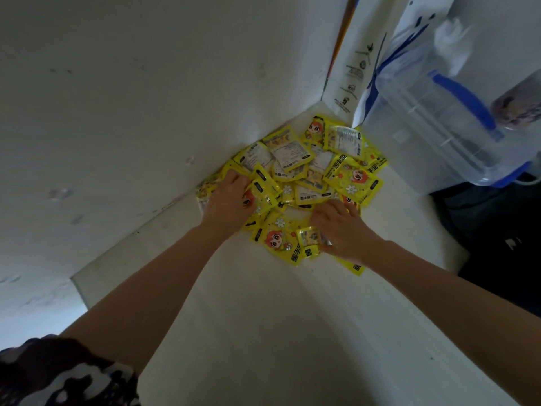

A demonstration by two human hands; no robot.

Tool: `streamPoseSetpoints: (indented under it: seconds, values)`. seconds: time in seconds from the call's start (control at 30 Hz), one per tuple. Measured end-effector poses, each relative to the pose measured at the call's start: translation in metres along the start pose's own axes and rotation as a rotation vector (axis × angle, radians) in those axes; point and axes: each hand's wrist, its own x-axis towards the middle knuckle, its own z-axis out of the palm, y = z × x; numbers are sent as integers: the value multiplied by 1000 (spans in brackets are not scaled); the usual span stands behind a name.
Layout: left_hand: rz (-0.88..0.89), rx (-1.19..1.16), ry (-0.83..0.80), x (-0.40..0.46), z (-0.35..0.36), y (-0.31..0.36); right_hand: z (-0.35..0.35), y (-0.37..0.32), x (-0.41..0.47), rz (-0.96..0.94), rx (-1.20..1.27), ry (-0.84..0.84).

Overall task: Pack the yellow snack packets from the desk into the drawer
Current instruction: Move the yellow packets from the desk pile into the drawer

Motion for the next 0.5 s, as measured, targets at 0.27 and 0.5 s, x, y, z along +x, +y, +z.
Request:
streamPoseSetpoints:
  seconds: [0.27,0.5]
  values:
    - [39,-79,-81,-4,-9,3,-9,-5,7,57,-45,-22]
    - [-72,-230,-126,-12,-15,3,-12,-4,-1,121,0,-49]
